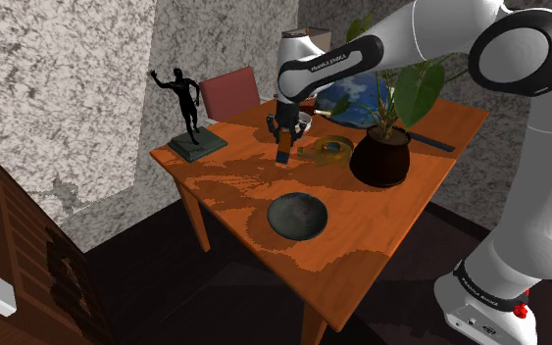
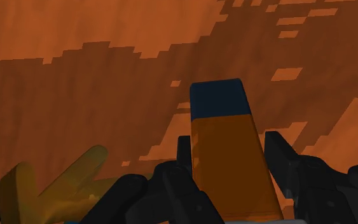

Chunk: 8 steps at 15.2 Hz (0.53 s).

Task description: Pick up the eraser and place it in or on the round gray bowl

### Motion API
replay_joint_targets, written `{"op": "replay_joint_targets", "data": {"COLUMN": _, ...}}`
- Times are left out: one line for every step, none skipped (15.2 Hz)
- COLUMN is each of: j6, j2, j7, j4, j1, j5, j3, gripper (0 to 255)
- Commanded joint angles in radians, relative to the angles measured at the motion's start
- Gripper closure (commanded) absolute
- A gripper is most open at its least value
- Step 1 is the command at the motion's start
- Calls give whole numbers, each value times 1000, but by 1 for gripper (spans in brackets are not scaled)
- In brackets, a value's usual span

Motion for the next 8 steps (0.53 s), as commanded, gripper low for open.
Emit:
{"op": "replay_joint_targets", "data": {"j6": 19, "j2": -52, "j7": 15, "j4": -70, "j1": 6, "j5": 8, "j3": 9, "gripper": 255}}
{"op": "replay_joint_targets", "data": {"j6": 32, "j2": -82, "j7": 26, "j4": -113, "j1": 11, "j5": 12, "j3": 15, "gripper": 255}}
{"op": "replay_joint_targets", "data": {"j6": 45, "j2": -112, "j7": 37, "j4": -155, "j1": 16, "j5": 17, "j3": 21, "gripper": 255}}
{"op": "replay_joint_targets", "data": {"j6": 57, "j2": -141, "j7": 48, "j4": -195, "j1": 22, "j5": 23, "j3": 28, "gripper": 255}}
{"op": "replay_joint_targets", "data": {"j6": 68, "j2": -169, "j7": 59, "j4": -234, "j1": 28, "j5": 28, "j3": 34, "gripper": 255}}
{"op": "replay_joint_targets", "data": {"j6": 79, "j2": -197, "j7": 71, "j4": -271, "j1": 34, "j5": 34, "j3": 41, "gripper": 255}}
{"op": "replay_joint_targets", "data": {"j6": 88, "j2": -225, "j7": 82, "j4": -307, "j1": 41, "j5": 40, "j3": 49, "gripper": 255}}
{"op": "replay_joint_targets", "data": {"j6": 97, "j2": -252, "j7": 94, "j4": -342, "j1": 48, "j5": 47, "j3": 56, "gripper": 255}}
